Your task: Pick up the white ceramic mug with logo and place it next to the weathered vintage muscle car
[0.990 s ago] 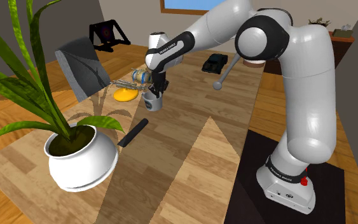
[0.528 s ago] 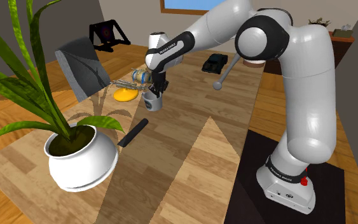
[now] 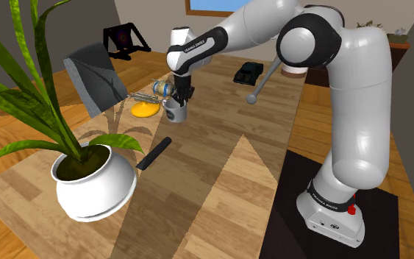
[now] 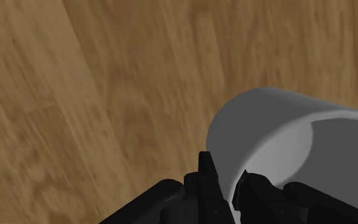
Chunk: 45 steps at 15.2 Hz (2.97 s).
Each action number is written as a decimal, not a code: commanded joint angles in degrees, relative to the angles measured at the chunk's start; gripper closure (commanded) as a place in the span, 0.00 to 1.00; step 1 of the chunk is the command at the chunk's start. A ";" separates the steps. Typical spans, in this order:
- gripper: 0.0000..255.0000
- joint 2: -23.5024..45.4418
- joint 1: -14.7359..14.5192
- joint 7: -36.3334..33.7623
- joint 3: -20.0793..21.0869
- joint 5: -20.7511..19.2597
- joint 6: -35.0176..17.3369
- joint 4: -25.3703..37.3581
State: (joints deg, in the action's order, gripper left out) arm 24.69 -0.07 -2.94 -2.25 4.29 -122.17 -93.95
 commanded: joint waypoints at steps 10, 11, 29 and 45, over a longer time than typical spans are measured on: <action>1.00 -2.58 -0.02 -0.51 -0.12 -0.33 7.41 4.82; 1.00 -2.74 -0.02 -0.55 -0.13 -0.36 8.10 5.36; 1.00 -8.14 2.95 3.44 -1.58 -0.06 16.02 7.65; 1.00 -16.86 14.37 23.15 -9.20 1.45 14.23 -4.19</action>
State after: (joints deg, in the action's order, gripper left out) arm 8.05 13.53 18.76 -10.88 5.64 -107.98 -97.85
